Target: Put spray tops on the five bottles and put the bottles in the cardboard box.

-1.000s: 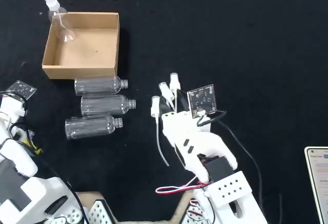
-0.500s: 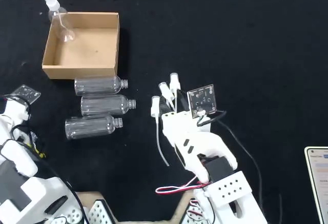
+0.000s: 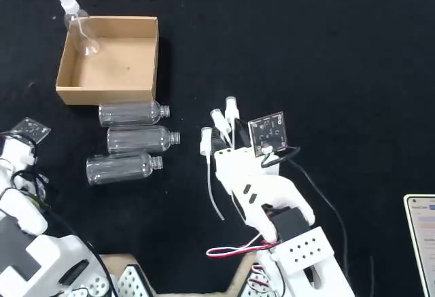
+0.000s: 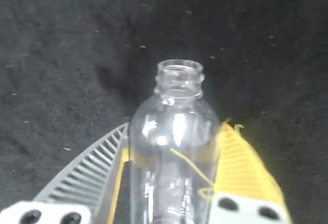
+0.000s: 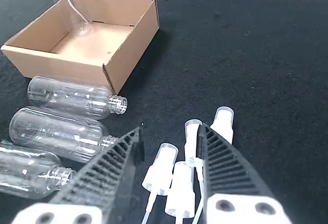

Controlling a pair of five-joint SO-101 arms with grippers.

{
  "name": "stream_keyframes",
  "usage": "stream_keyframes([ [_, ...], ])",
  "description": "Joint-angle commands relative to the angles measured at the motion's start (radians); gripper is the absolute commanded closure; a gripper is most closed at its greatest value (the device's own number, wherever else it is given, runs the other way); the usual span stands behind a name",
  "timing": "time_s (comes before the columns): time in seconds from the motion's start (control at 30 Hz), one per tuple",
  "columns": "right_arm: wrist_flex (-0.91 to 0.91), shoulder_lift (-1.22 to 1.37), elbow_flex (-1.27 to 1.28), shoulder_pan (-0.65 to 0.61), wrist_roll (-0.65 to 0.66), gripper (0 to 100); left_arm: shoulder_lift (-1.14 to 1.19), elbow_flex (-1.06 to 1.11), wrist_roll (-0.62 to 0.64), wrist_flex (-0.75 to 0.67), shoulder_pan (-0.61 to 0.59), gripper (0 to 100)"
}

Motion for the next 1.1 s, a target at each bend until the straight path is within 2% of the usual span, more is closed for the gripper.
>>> stream_keyframes([
  [0.0, -0.032, -0.018, -0.008, -0.009, -0.002, 82.8, -0.017, -0.005, -0.006, -0.009, 0.015, 88],
  [0.2, -0.032, -0.018, -0.008, -0.009, -0.002, 82.8, -0.135, -0.005, 0.029, 0.011, 0.012, 88],
  [0.33, -0.032, -0.018, -0.010, -0.009, -0.002, 82.8, -0.344, -0.019, 0.187, 0.138, 0.054, 88],
  [0.4, -0.032, -0.018, -0.010, -0.009, -0.002, 82.8, -0.465, -0.001, 0.315, 0.190, 0.111, 88],
  [0.53, -0.032, -0.018, -0.019, -0.003, -0.002, 82.6, -0.703, 0.042, 0.664, 0.201, 0.268, 88],
  [0.63, -0.032, -0.018, -0.019, -0.002, -0.002, 82.6, -0.884, 0.041, 0.858, 0.210, 0.380, 88],
  [0.83, -0.032, -0.013, -0.024, 0.058, -0.005, 82.8, -1.165, 0.053, 1.100, 0.261, 0.670, 88],
  [0.97, -0.028, -0.008, -0.024, 0.078, -0.005, 82.8, -1.189, 0.068, 1.272, 0.233, 0.865, 88],
  [1.07, -0.026, -0.008, -0.024, 0.078, -0.005, 82.8, -1.189, 0.125, 1.332, 0.161, 1.003, 88],
])
